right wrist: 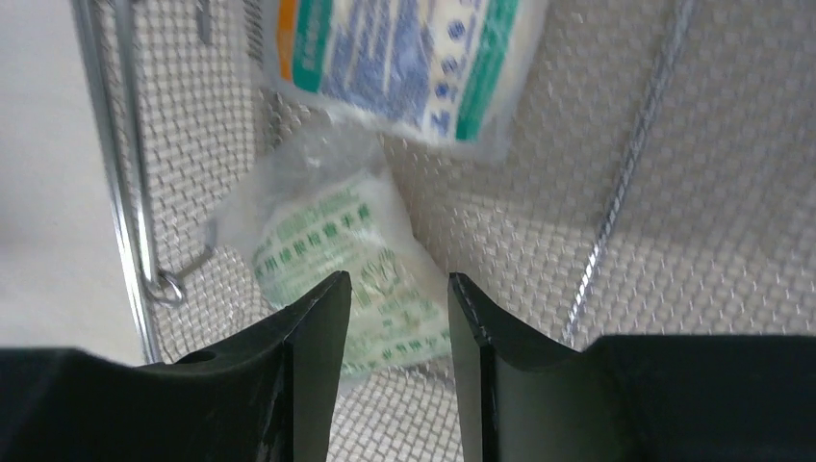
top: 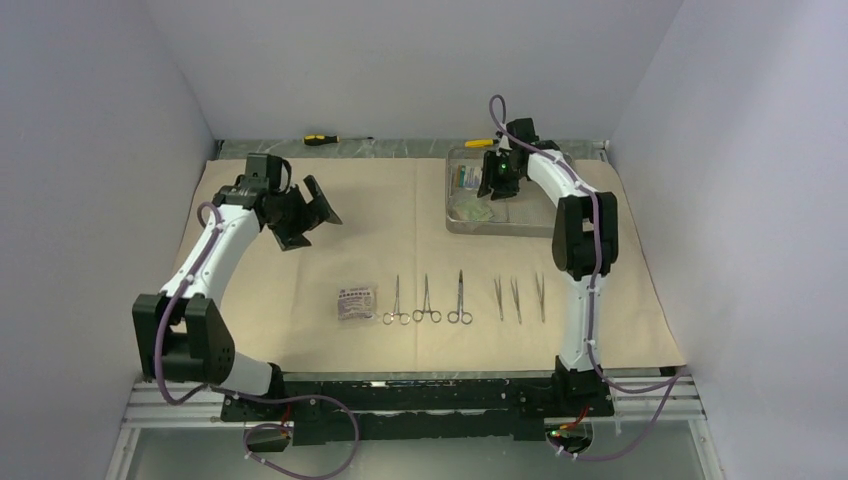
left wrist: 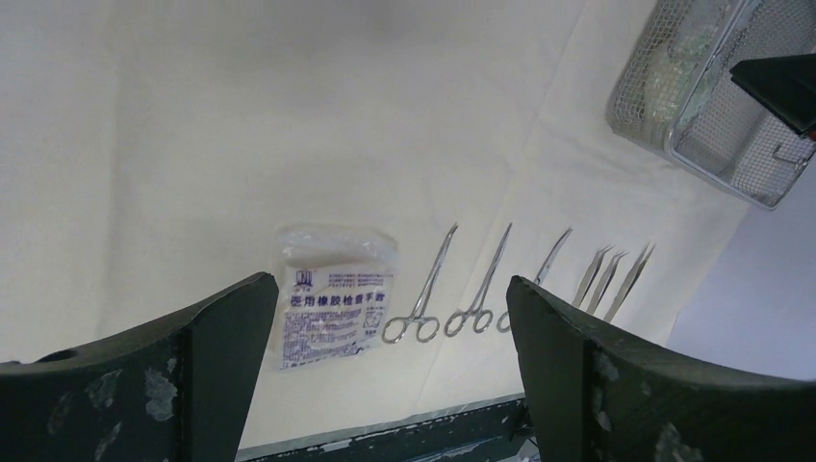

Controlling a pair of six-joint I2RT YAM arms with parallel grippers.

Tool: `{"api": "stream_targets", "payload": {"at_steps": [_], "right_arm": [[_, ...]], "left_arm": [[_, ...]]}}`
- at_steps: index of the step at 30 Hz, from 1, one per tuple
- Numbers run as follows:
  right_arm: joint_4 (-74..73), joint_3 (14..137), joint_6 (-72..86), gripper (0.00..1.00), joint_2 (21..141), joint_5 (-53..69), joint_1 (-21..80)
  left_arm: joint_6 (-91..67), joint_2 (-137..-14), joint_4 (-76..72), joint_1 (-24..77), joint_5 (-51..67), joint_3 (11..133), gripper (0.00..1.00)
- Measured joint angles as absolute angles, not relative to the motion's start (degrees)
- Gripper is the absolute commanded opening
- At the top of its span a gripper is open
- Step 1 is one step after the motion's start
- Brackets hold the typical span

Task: Open and lay out the surgical kit
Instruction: Pick up the medical item from the container.

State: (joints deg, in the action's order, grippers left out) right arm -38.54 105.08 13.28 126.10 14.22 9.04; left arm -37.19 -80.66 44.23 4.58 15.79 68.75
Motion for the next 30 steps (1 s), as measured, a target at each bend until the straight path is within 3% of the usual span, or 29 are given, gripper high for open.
{"api": "stream_targets", "payload": {"at_steps": [14,19,21,30], "right_arm": [[-36.6,115.6,13.4,0.35,136.2,18.6,8.8],[-37.3,115.6,11.7,0.17,136.2,18.7,8.8],[-37.8,115.6,11.3,0.14,136.2,18.6,8.8],[-39.3,115.6,9.6,0.30,136.2,18.5,8.8]], "left_arm": [[-36.4,-91.0,43.4,4.6,17.8,73.8,0.94],[-36.4,-92.3,42.8,4.6,18.6,74.5,0.93],[-36.4,-92.9,42.6,4.6,18.8,75.0,0.93],[-36.4,-93.2,41.3,4.6,18.8,75.1,0.93]]}}
